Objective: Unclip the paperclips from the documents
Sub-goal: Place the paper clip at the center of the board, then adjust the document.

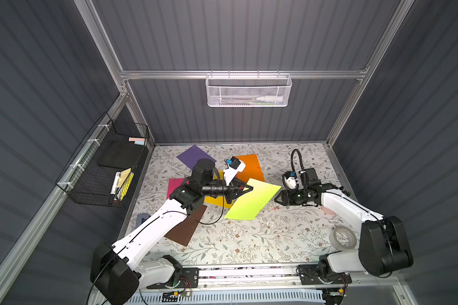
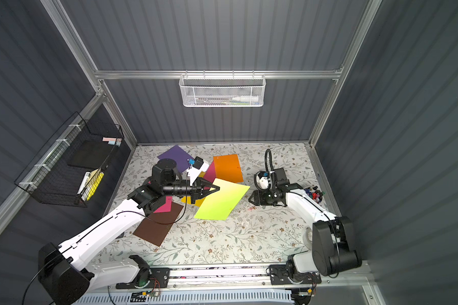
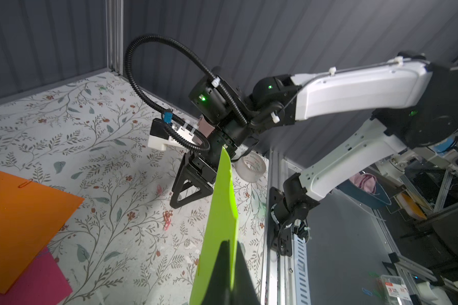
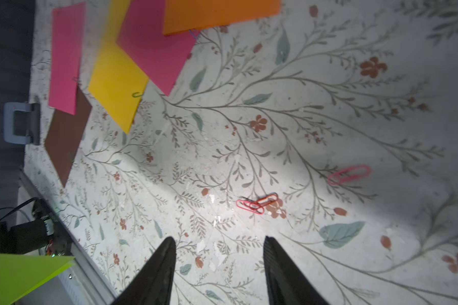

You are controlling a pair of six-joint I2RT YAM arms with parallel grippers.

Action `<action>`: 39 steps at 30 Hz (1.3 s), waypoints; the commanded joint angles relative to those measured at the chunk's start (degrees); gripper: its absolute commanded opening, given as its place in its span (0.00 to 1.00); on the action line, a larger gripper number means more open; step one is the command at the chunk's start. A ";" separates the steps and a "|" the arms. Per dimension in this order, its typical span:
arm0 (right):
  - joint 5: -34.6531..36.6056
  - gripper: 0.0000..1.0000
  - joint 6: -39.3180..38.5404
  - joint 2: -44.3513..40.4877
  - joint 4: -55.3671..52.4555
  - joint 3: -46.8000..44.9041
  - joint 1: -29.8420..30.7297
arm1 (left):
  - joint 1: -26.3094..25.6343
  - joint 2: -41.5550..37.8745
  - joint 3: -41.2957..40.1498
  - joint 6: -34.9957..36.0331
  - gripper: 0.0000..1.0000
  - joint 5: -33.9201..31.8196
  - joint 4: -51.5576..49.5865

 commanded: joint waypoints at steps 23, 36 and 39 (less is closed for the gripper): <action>-43.42 0.19 3.70 -9.07 36.25 -0.75 3.88 | 2.58 2.43 0.87 -3.18 0.00 10.99 9.53; -46.32 0.00 -2.55 -8.92 24.21 7.21 4.05 | 2.76 3.55 -1.06 -3.78 0.52 12.94 10.14; -46.85 0.00 -3.13 -8.57 22.84 9.00 4.05 | 2.76 4.30 -2.68 -5.22 0.48 14.85 12.25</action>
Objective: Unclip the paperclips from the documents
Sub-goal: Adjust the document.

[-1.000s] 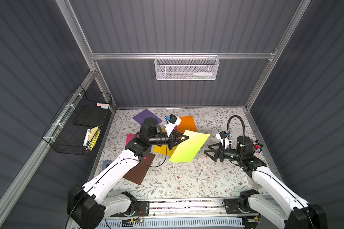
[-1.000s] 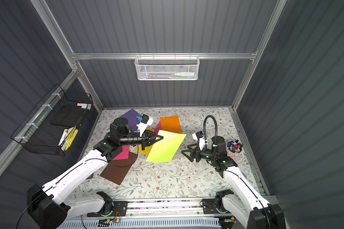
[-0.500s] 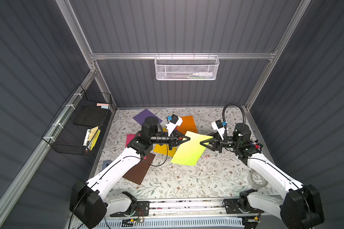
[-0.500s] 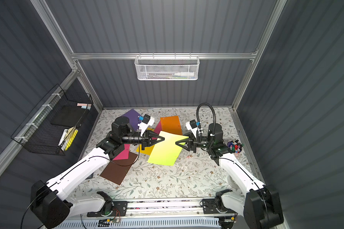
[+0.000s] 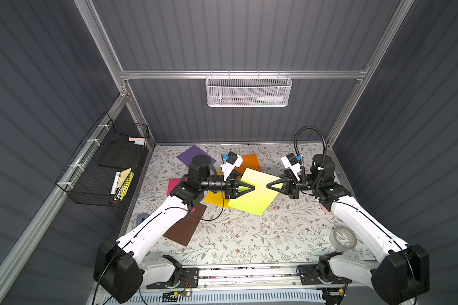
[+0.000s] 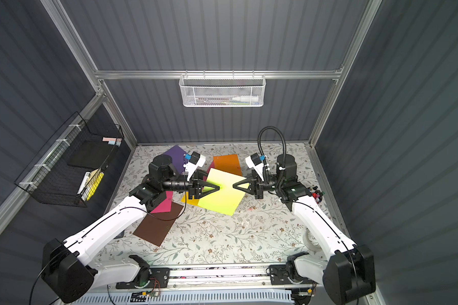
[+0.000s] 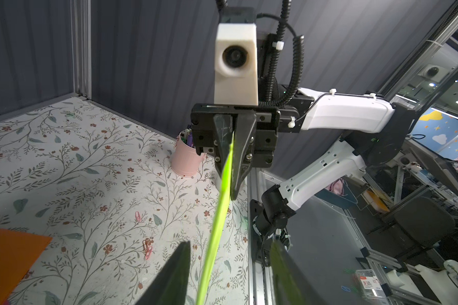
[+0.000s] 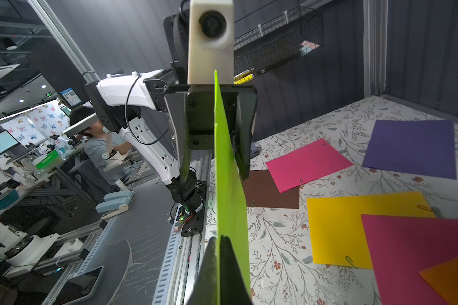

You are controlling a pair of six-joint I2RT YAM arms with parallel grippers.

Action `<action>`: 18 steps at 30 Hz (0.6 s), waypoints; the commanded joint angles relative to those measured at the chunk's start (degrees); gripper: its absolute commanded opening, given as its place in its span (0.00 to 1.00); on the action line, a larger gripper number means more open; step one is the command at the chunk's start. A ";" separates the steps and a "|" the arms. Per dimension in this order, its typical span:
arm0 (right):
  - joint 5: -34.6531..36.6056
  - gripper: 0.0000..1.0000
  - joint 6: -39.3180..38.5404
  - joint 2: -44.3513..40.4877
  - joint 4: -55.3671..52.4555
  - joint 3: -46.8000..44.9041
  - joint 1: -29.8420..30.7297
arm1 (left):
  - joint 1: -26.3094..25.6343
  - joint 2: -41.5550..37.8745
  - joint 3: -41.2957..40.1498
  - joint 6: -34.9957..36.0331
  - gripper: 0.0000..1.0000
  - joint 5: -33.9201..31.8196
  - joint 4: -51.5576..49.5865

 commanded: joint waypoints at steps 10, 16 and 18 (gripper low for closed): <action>-1.26 0.46 -5.65 2.28 -9.83 3.53 0.18 | 0.58 0.75 -1.93 -2.70 0.00 0.16 4.66; 1.36 0.60 0.57 1.55 -0.84 -4.41 0.27 | 2.61 -1.14 -1.81 -6.10 0.00 0.49 9.13; 1.97 0.60 4.66 1.56 4.33 -6.99 0.59 | 2.93 -1.00 -1.22 -5.69 0.00 0.97 9.06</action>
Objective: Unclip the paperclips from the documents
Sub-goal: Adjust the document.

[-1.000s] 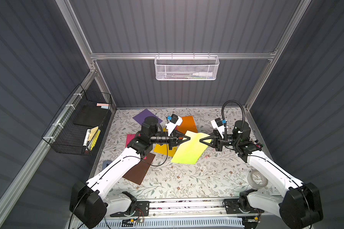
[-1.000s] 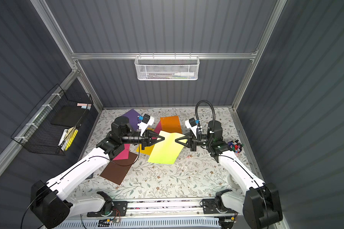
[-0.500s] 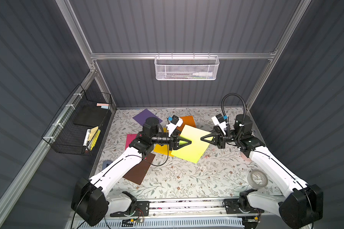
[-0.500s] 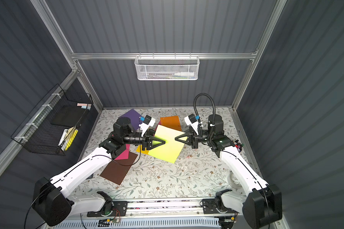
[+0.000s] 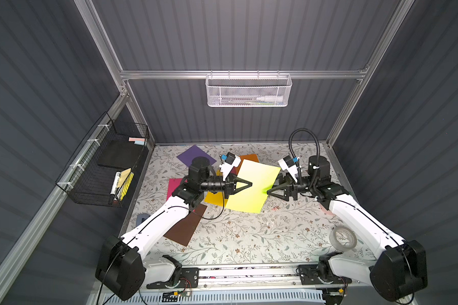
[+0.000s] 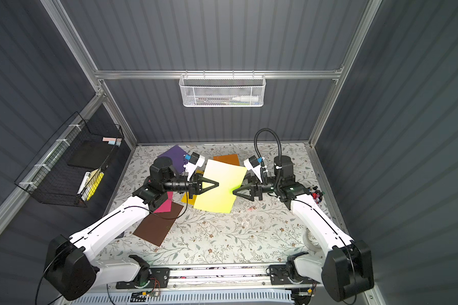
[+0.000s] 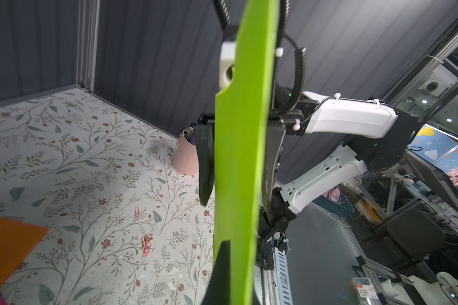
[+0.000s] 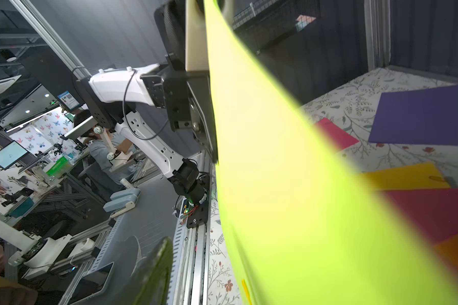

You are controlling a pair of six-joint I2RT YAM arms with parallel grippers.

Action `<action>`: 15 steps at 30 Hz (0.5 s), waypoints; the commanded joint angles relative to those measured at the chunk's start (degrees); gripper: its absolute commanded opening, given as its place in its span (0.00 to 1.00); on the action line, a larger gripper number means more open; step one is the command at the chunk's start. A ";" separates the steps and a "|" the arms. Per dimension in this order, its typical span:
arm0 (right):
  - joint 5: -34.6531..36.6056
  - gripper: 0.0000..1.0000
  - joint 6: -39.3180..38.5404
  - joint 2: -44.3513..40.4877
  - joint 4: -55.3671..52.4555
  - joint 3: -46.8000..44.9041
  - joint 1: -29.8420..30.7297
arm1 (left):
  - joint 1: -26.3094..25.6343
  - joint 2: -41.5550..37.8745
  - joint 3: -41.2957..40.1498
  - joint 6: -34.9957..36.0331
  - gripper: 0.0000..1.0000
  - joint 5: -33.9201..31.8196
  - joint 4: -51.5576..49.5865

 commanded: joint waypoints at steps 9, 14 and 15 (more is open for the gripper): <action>4.27 0.58 14.31 2.62 22.84 -7.92 3.42 | 0.98 -0.61 2.45 -1.64 0.00 2.55 3.47; 3.72 0.42 15.96 3.57 25.33 -8.19 3.52 | 1.41 -1.57 2.22 -1.65 0.00 1.67 3.00; 3.52 0.39 15.97 3.52 25.19 -8.32 3.52 | 1.59 -1.78 2.13 -1.68 0.00 1.47 2.81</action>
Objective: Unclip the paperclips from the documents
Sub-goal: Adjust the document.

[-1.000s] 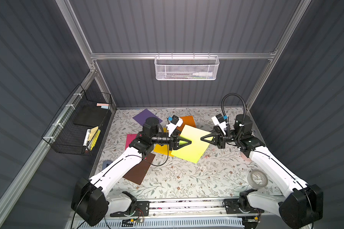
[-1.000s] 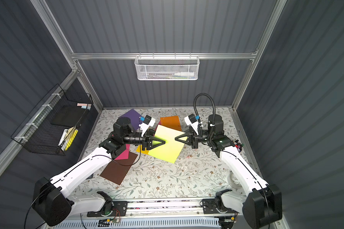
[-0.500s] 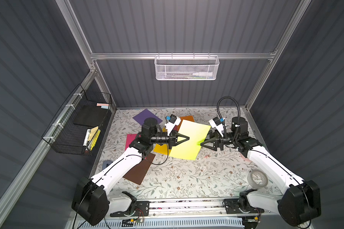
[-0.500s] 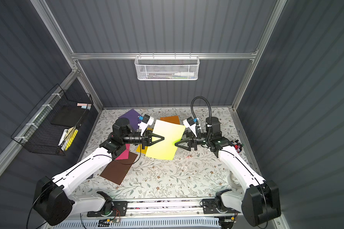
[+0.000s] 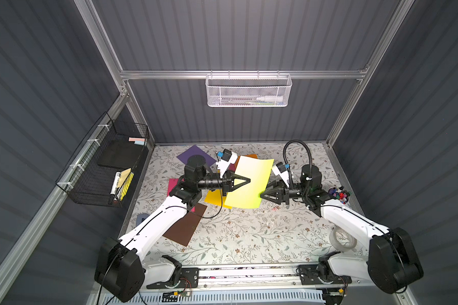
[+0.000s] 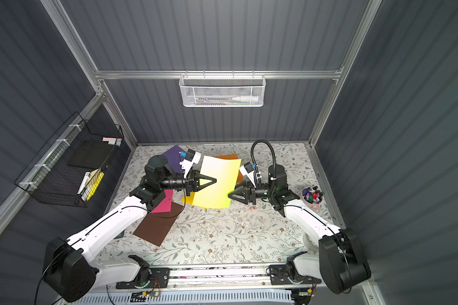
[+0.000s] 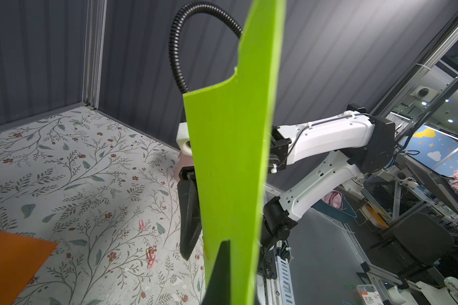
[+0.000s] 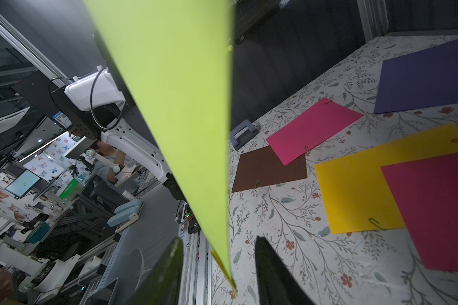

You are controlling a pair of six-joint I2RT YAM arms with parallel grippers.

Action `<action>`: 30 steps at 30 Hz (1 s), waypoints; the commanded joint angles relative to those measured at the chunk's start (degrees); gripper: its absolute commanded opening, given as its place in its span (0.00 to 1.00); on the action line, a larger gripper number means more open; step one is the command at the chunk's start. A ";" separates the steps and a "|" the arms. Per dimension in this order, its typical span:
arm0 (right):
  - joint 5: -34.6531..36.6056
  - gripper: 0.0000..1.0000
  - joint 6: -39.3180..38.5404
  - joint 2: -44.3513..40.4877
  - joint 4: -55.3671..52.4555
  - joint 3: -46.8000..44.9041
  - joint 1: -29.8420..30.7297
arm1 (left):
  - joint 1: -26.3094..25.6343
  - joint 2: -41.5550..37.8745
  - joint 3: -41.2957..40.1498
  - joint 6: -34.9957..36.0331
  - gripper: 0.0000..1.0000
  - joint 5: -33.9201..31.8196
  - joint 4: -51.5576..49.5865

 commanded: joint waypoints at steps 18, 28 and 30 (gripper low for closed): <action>3.71 0.62 14.39 1.34 27.80 -5.39 1.98 | 2.12 -2.32 1.19 -0.83 0.00 5.11 1.25; 2.39 0.29 13.73 0.73 25.92 -5.69 2.46 | 2.94 -3.03 1.10 -1.62 0.00 4.18 1.09; 2.64 0.24 12.66 -0.22 23.94 -5.71 2.37 | 3.17 -3.03 0.85 -1.31 0.00 4.34 0.52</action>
